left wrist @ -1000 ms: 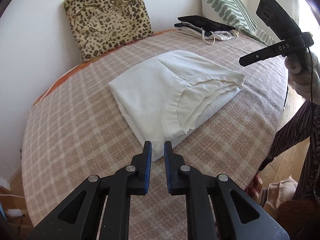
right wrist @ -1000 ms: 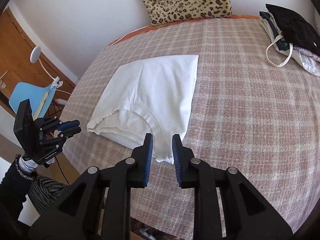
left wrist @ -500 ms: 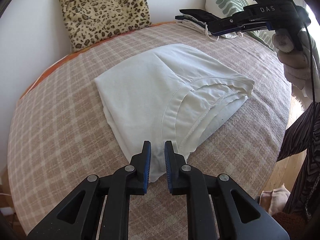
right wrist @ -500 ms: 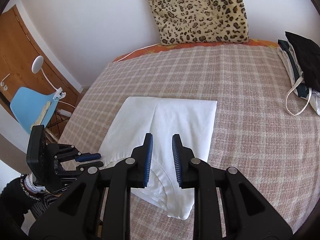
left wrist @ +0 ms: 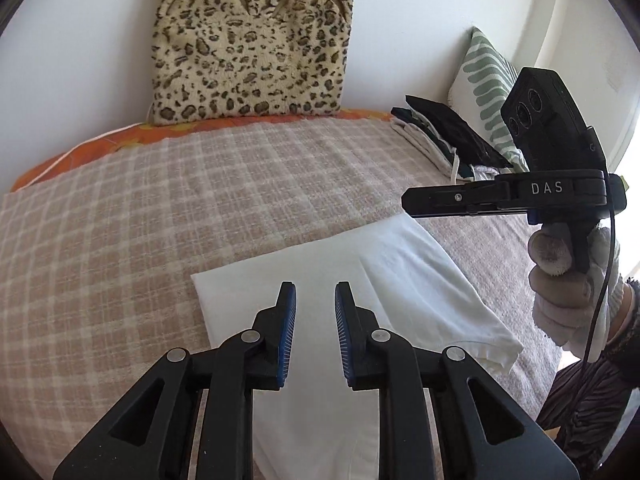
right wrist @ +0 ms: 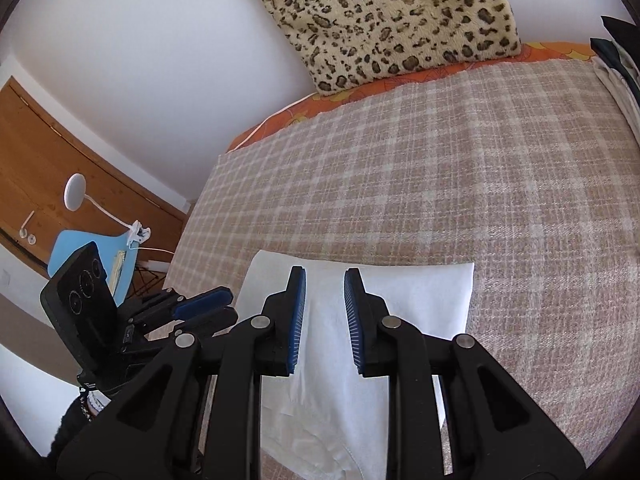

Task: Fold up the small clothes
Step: 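Slide both open grippers under the folded shirt's edge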

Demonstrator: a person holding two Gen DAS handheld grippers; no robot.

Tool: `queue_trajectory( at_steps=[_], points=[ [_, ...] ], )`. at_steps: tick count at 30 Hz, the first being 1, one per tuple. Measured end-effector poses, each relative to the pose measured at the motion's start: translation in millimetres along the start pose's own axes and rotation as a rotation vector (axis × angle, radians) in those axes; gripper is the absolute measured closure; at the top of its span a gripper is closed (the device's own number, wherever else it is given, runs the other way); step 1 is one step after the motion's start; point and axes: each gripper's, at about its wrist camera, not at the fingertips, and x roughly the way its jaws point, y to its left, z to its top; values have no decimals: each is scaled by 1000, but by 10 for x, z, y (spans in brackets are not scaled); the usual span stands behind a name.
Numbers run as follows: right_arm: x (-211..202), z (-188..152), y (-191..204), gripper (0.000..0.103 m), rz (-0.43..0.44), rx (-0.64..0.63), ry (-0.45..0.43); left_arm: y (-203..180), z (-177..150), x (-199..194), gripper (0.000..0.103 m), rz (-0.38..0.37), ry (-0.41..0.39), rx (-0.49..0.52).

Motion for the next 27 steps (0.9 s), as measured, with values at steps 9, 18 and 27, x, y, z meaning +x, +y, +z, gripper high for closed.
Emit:
queue_trajectory(
  at_steps=[9,18,27],
  points=[
    [491,-87,58,82,-213,-137,89,49,-76,512,85,65,77,33],
    [448,-145,327,82,-298,-309,24,159,-104,380,82,94,36,8],
    [825,-61,412,82,-271,-326,79,473,-139,387,82,155,56,-76]
  ],
)
